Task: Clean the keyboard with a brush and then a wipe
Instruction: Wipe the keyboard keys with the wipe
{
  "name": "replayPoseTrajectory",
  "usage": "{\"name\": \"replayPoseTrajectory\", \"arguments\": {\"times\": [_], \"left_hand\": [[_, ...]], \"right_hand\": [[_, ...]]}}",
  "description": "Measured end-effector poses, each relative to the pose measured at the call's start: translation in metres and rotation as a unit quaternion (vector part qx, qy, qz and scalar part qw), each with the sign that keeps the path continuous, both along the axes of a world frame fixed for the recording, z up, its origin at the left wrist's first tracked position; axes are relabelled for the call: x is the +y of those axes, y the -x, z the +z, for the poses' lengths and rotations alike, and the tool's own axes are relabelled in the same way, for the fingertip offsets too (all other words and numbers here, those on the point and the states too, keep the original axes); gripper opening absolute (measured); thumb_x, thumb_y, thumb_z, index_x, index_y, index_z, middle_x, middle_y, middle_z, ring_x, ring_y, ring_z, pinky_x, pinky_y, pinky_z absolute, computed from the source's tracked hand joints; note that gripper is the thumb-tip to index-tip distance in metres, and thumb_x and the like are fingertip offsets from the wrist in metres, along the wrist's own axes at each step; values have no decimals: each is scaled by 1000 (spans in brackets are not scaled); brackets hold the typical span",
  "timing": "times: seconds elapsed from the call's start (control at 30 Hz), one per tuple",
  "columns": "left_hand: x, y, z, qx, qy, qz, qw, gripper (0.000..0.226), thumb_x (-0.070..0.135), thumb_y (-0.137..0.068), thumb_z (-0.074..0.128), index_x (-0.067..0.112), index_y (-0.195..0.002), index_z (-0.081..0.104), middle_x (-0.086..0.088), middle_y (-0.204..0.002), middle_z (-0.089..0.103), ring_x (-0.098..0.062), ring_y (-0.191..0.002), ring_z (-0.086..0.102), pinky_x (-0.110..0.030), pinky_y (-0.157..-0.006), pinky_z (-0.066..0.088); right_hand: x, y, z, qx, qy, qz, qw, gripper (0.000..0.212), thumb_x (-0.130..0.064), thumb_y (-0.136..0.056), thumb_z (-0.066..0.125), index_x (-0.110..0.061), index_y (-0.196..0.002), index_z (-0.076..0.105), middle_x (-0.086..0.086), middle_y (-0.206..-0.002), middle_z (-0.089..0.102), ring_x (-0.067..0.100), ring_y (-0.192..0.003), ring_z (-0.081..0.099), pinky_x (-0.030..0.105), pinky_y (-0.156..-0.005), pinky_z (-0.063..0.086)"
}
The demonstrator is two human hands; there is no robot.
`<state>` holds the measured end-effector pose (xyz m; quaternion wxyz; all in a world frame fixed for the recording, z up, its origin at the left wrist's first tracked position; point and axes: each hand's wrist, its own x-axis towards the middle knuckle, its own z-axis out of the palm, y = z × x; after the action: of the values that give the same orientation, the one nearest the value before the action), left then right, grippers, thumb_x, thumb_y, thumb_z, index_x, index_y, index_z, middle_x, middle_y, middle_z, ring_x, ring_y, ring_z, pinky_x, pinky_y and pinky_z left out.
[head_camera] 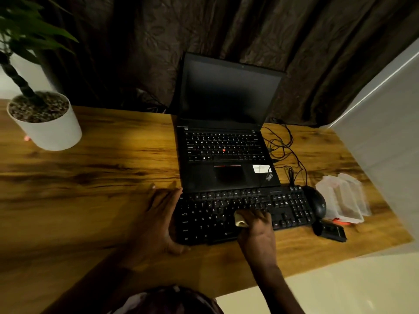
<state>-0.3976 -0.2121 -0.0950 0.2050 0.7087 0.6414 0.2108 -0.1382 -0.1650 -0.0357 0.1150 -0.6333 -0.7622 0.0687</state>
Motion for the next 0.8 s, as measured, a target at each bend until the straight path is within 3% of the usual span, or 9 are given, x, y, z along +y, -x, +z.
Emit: {"name": "replayPoseTrajectory", "arguments": {"times": [0.1,0.23,0.3,0.4,0.53,0.63,0.7,0.8], "left_hand": [[-1,0,4,-8,-16,-2,1000,150,94,-45,65,18,-159,5,-10,-156,33,-21,-149,6,-34,-121,-14],[-1,0,6,-1,-14,-12,1000,148,100,-48,56,12,-158,12,-10,-154,36,-16,-147,6,-39,-122,-10],[0,0,6,7,-18,-12,1000,148,100,-49,55,11,-158,12,-10,-155,36,-19,-147,10,-45,-122,-5],[0,0,8,9,-33,-10,999,147,97,-50,58,7,-157,15,-11,-153,38,-20,-146,14,-50,-120,-1],[-1,2,7,18,-32,-12,999,149,99,-49,58,7,-157,14,-10,-153,37,-20,-146,15,-53,-121,-1],[0,2,6,31,-21,-18,999,150,99,-47,58,8,-157,13,-7,-155,36,-21,-147,21,-56,-120,2],[1,1,6,34,-20,-16,999,150,100,-48,57,9,-158,11,-7,-156,34,-22,-148,20,-57,-120,3],[0,2,6,28,-14,-15,999,151,100,-47,58,10,-158,9,-6,-157,32,-24,-149,20,-58,-121,4]], "right_hand": [[-2,8,3,0,-5,-12,1000,45,8,-71,62,-24,-101,71,0,-104,66,21,-94,49,15,-68,31],[-15,29,9,2,-48,94,994,36,-6,-67,43,-18,-89,69,2,-88,63,17,-86,45,28,-63,49],[-12,24,8,12,-43,86,995,46,2,-58,48,-19,-93,70,2,-90,65,16,-86,44,30,-65,51],[-10,20,5,5,12,21,1000,52,12,-65,60,-22,-103,70,2,-102,65,19,-95,47,25,-73,42],[-19,42,7,18,24,72,997,39,-1,-68,70,-20,-101,69,2,-105,63,23,-97,51,26,-68,48],[-19,41,5,29,14,99,995,39,-3,-66,64,-19,-100,70,3,-101,65,26,-94,54,28,-64,50],[-14,32,5,19,13,73,997,48,2,-59,60,-19,-101,70,4,-98,65,28,-90,54,25,-67,43],[-15,35,4,17,-2,55,998,55,9,-50,68,-19,-98,70,3,-95,64,27,-86,54,25,-65,42]]}}
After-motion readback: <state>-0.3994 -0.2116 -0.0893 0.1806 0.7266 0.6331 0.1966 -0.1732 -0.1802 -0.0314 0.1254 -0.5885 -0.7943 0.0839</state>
